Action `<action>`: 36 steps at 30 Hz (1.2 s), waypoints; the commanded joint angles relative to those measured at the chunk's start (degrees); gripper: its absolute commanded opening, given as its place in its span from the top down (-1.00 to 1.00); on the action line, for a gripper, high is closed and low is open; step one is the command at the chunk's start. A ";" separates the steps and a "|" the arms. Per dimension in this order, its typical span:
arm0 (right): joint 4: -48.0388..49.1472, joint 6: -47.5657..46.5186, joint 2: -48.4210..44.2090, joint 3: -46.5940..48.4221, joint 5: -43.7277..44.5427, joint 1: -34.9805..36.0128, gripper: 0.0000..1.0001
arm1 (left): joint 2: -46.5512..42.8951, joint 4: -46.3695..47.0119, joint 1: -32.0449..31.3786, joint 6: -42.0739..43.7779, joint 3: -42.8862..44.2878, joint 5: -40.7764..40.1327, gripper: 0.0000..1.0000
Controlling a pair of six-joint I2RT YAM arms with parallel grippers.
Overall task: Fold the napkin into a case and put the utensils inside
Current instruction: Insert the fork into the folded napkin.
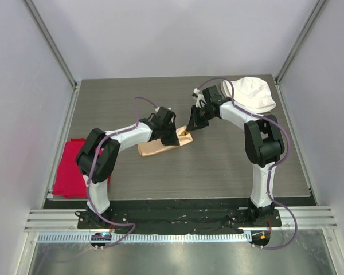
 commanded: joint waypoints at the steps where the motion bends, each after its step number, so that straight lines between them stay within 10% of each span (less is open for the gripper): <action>1: 1.81 -2.11 -2.51 -0.83 1.97 0.47 0.88 | -11.44 -7.20 1.53 4.05 -0.41 2.27 0.95; 12: 2.87 -2.20 -2.07 -0.65 1.09 0.56 0.88 | -24.21 -13.72 23.75 8.44 -18.70 5.78 1.00; 36: 3.75 -2.02 -2.51 -1.53 0.48 0.65 0.88 | -17.19 -5.80 24.73 3.96 -20.45 3.07 1.00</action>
